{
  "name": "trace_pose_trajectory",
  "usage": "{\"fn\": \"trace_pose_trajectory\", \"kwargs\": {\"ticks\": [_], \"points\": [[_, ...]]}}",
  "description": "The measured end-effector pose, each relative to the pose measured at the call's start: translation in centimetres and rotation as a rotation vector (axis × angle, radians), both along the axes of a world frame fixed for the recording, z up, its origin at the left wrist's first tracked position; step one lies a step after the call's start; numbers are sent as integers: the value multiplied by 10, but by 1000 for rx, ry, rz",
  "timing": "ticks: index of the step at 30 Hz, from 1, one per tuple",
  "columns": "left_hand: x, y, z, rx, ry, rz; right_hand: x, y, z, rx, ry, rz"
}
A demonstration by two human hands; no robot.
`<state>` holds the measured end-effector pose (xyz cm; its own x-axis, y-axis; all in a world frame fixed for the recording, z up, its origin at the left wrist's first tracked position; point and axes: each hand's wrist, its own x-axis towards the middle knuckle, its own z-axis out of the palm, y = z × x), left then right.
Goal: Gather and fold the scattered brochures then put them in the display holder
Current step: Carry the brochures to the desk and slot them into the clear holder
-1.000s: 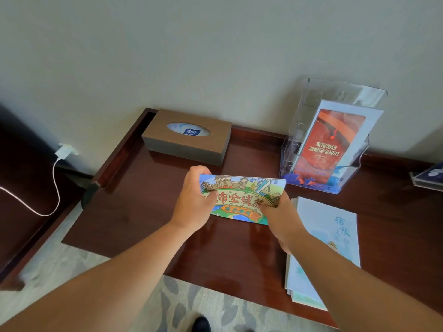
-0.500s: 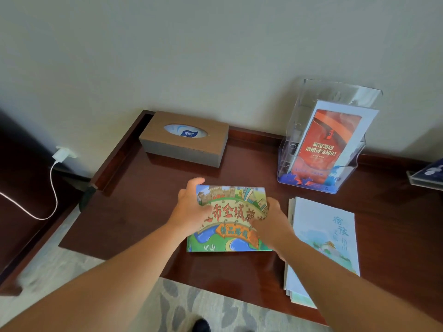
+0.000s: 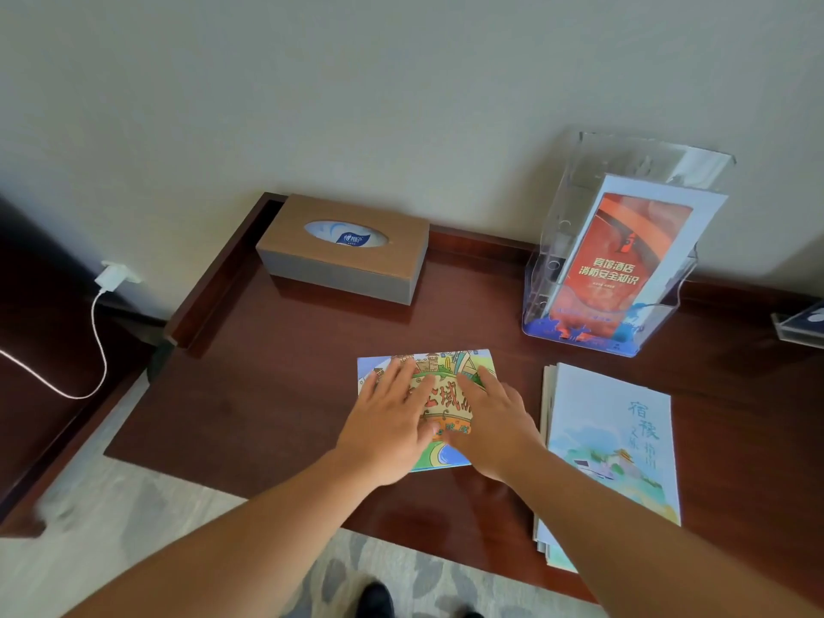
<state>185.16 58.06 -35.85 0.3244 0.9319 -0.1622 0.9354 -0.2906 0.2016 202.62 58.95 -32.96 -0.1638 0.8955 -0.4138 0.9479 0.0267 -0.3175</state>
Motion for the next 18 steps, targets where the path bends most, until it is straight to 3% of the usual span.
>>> {"fn": "trace_pose_trajectory", "kwargs": {"ticks": [4,18], "points": [[-1,-8,-16,35,86,-44,2,1,-7,88,-159,146],[-5,-2,-10,-45,38,-84,15,9,-4,-17,-92,341]]}}
